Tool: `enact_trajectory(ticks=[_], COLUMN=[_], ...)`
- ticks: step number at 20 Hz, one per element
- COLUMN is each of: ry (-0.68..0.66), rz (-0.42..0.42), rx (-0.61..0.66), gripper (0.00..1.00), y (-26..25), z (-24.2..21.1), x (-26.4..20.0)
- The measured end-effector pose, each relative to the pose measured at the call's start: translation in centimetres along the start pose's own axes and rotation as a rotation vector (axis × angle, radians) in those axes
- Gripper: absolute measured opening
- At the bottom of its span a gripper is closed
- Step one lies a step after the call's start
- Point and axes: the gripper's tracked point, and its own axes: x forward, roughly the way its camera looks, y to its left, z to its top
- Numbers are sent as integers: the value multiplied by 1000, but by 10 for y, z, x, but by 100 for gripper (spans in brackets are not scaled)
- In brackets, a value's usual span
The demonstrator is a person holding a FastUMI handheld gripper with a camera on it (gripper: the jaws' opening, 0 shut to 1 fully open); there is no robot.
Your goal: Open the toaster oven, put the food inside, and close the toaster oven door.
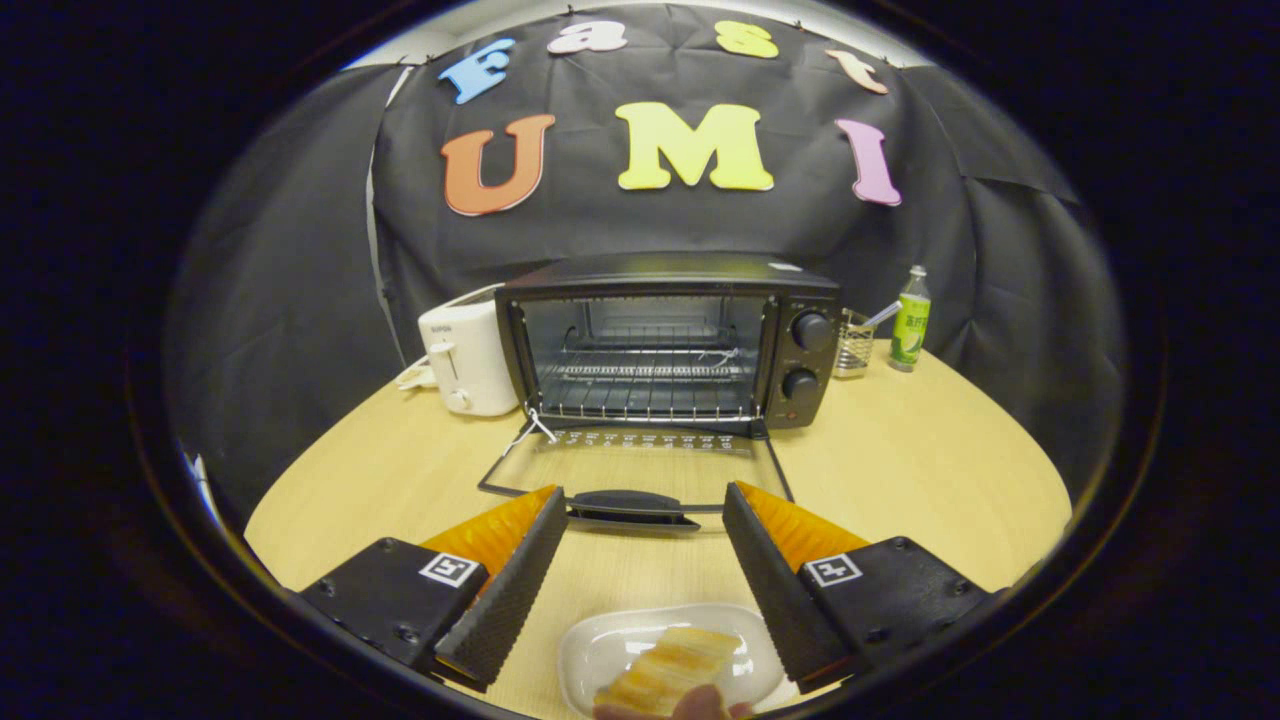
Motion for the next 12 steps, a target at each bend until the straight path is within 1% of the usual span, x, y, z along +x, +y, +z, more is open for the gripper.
enact_trajectory(ticks=[3, 5, 8, 12], ry=[-68, -84, -63, -3], rz=[-11, -24, -58, -70], rx=[24, 31, 37, 69], gripper=[100, 100, 100, 100], y=[-1, -3, -11, -12], z=[8, 6, -7, -37], x=[-36, -56, -71, -69])
